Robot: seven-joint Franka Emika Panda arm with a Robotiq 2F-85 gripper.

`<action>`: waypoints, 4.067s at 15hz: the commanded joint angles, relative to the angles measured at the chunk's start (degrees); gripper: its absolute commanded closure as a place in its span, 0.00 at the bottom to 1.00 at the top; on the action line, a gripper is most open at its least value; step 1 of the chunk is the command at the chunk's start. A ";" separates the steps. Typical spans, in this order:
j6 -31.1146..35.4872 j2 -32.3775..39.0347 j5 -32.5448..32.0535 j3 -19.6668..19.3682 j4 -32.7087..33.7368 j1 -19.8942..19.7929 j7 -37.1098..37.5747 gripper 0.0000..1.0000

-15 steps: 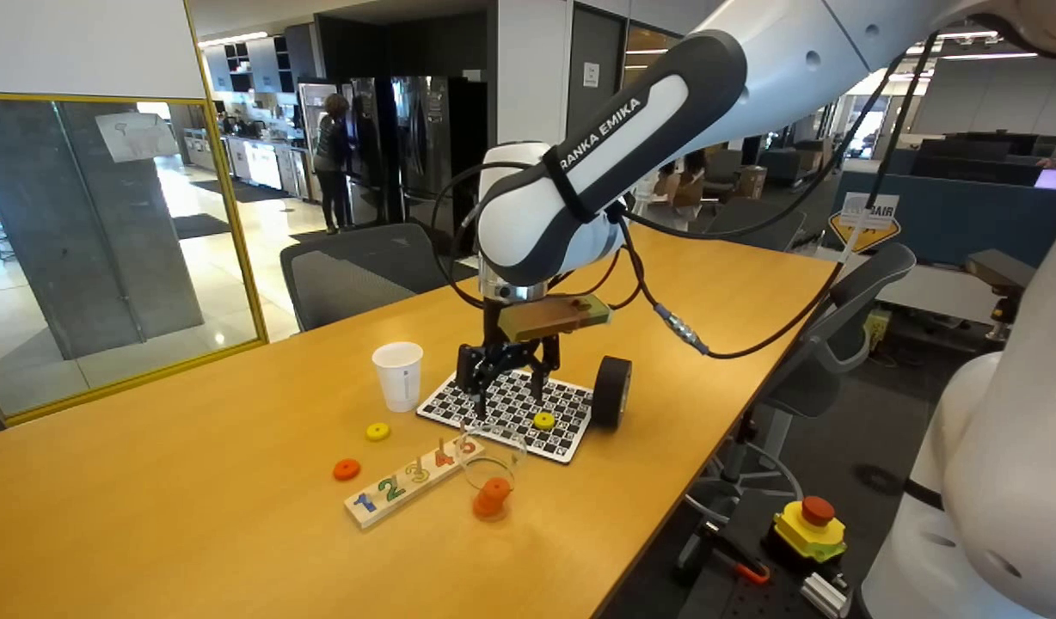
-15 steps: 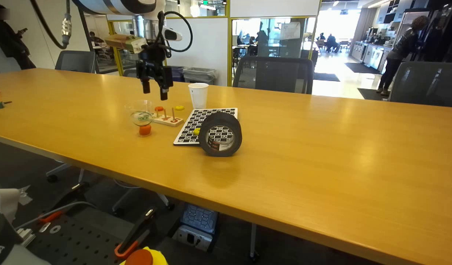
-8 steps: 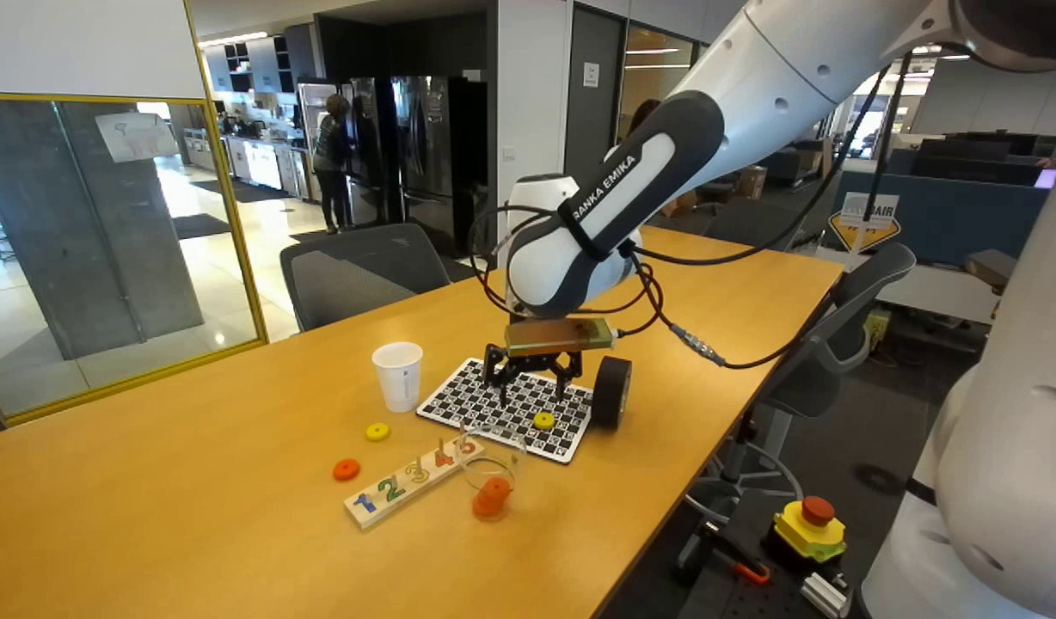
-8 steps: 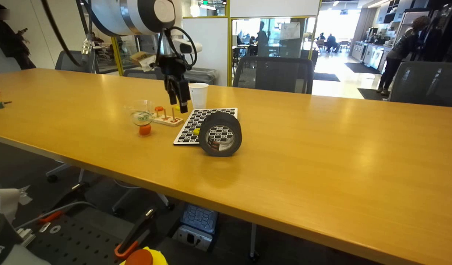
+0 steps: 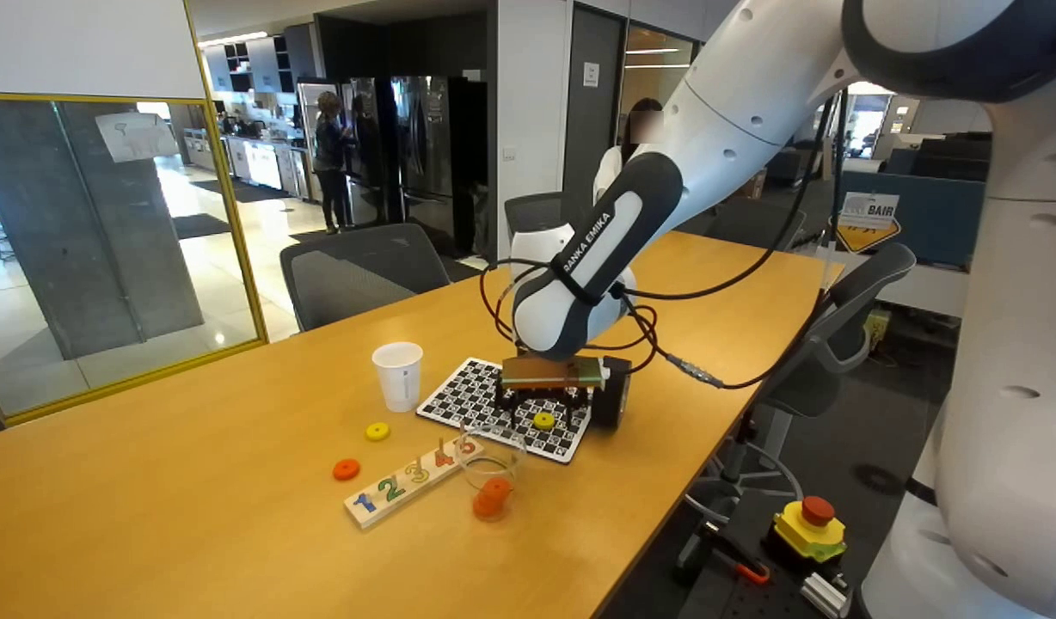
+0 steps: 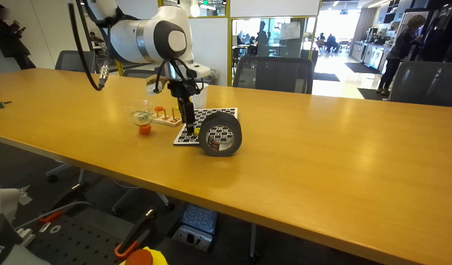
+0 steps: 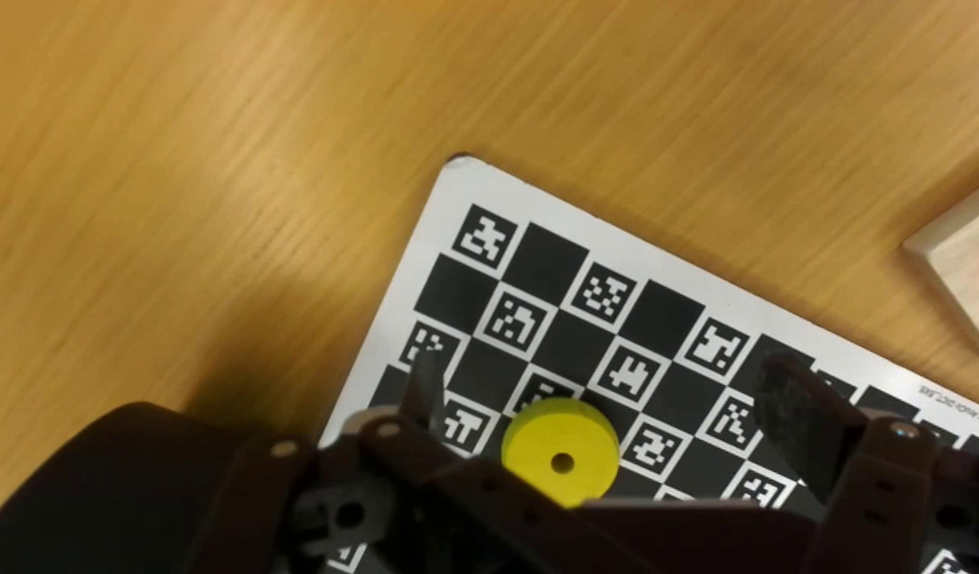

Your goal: Put the orange circle into the transparent cup and put the yellow circle into the white cup.

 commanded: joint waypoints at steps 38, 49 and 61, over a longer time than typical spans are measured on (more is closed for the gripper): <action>-3.00 6.64 3.29 -1.50 24.24 5.19 -4.31 0.81; -11.71 20.26 5.57 1.12 46.85 6.32 -14.36 0.81; -16.45 21.72 6.44 0.43 50.41 7.27 -18.49 0.00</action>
